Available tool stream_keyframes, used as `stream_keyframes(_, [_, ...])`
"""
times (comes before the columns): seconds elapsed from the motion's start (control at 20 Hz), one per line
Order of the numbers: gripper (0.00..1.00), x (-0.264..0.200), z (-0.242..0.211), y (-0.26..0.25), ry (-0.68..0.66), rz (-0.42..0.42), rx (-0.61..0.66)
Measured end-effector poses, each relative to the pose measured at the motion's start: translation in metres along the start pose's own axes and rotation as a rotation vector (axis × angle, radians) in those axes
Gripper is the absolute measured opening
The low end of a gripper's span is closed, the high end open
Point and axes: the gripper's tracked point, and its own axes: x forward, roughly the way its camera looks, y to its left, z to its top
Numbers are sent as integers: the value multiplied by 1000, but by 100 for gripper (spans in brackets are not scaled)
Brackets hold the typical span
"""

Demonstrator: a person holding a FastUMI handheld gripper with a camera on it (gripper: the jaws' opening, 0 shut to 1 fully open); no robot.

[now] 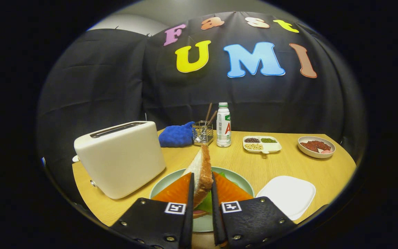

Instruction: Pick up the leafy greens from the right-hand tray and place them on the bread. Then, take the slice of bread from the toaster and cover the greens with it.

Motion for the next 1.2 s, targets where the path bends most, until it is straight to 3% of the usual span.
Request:
stream_keyframes(0.1, [32,3,-2,-5,2,-10,-8])
stream_keyframes(0.5, [48,9,-7,-27,9,-81,-38])
stream_keyframes(0.8, [50,11,-12,-30,30,-76,-14])
stream_keyframes(1.2, [50,-6,10,-53,-45,-124,-23])
